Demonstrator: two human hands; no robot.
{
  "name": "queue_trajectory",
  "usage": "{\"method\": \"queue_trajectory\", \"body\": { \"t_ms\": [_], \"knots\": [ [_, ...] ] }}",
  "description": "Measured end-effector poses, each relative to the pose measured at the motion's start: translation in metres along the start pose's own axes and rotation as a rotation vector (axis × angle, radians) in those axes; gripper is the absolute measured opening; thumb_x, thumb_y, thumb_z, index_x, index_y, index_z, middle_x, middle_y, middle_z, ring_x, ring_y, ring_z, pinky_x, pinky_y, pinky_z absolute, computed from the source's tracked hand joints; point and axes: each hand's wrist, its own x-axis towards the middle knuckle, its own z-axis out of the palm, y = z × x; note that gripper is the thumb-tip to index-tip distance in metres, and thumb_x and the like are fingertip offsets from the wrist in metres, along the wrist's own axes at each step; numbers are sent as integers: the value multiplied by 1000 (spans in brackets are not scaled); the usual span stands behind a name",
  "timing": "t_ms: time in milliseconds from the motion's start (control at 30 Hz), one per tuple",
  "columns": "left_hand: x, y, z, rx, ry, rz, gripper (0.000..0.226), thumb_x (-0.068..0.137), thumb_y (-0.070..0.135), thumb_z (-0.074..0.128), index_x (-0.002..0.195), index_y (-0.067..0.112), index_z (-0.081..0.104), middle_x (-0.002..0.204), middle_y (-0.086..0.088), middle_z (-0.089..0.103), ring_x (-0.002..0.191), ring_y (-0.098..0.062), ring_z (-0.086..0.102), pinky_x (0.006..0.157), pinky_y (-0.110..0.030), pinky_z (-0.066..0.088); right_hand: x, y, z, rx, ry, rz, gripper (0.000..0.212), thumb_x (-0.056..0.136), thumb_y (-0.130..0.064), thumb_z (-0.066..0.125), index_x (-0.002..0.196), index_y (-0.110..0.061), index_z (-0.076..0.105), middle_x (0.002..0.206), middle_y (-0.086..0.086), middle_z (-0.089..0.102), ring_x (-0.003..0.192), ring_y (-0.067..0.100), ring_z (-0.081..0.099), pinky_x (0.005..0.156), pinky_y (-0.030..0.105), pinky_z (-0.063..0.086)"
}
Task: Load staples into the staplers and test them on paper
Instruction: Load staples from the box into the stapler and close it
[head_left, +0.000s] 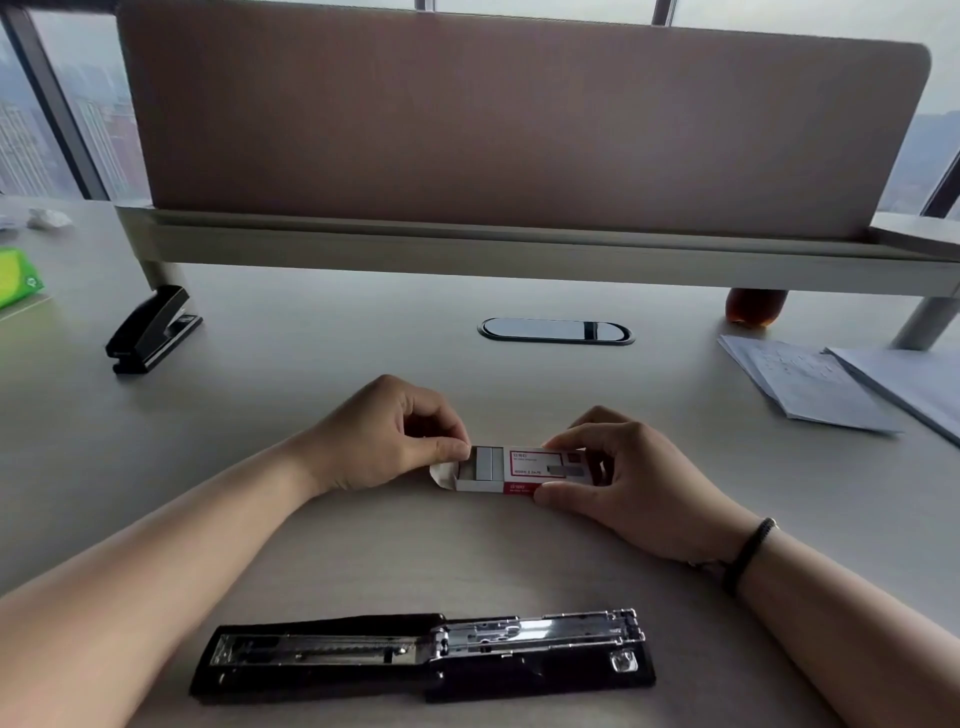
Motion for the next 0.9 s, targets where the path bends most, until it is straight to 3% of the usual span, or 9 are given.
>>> {"method": "queue_trajectory", "body": {
  "t_ms": [233,400,600,733,900],
  "knots": [
    [1,0,-4,-209,52,-55,8,87,5,68,81,9,69,74,-15,73,70,-20,69,67,-25,49,1,1,1,-14,-2,14,40,71,-50,79,105,-30,74,100,-14,61,77,1,59,66,11,41],
    [2,3,-3,-325,62,-55,8,91,5,61,83,6,63,76,-5,73,68,-21,70,62,-26,47,1,-1,1,-17,1,20,39,70,-51,79,103,-32,73,99,-15,61,78,1,60,67,12,44],
    [2,7,1,-357,-4,-38,7,93,4,59,87,4,61,80,-14,74,72,-22,69,64,-28,51,0,-4,4,-46,21,5,36,71,-52,78,103,-35,72,97,-13,61,77,5,59,66,13,43],
    [1,11,6,-366,-4,-29,7,92,-2,58,86,0,60,79,-18,72,71,-22,69,63,-25,55,2,-3,7,-50,31,-7,38,71,-55,76,105,-39,72,96,-15,59,73,-1,55,64,10,38],
    [2,12,10,-379,-9,-26,10,92,-4,57,85,1,62,75,-12,69,69,-19,66,69,-28,57,7,-10,16,-68,48,-27,43,70,-59,74,108,-39,71,97,-14,58,70,-7,50,65,12,34]
  ]
}}
